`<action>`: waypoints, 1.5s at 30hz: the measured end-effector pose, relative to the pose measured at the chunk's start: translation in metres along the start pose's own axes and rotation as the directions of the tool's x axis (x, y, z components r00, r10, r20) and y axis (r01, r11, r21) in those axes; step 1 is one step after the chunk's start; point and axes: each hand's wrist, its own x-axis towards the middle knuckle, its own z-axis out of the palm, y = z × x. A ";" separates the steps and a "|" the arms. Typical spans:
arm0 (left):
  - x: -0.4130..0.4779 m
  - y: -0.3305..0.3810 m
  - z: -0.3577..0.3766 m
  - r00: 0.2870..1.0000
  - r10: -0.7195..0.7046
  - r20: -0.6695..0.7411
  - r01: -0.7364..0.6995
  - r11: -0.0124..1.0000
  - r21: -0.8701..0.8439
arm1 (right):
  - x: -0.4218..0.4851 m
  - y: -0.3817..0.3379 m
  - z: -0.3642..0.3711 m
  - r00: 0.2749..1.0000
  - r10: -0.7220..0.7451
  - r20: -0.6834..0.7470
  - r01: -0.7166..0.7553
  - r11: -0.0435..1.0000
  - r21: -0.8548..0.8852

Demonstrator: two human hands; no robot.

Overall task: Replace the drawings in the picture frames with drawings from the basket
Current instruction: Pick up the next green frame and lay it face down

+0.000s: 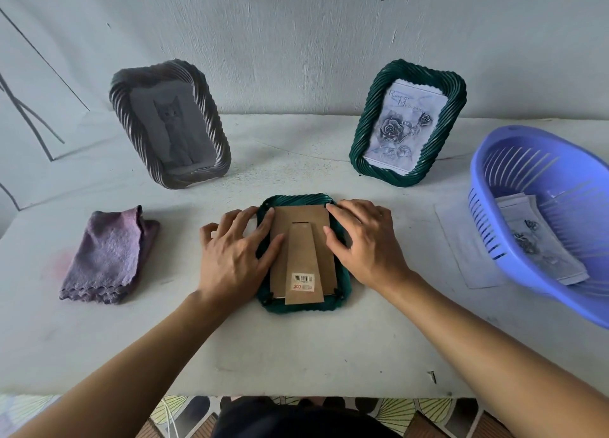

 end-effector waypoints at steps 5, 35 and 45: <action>0.001 -0.001 -0.002 0.999 0.025 0.040 -0.026 0.999 0.031 | -0.001 0.000 0.001 0.999 0.020 0.043 -0.019 1.000 -0.016; -0.017 -0.007 -0.015 0.992 -0.110 0.063 0.127 0.866 -0.483 | -0.028 -0.012 -0.019 0.947 0.267 0.178 -0.306 0.917 0.257; -0.062 0.000 -0.012 0.992 0.085 0.094 -0.059 0.967 -0.249 | -0.056 -0.009 -0.031 0.966 0.131 0.221 -0.183 0.955 0.234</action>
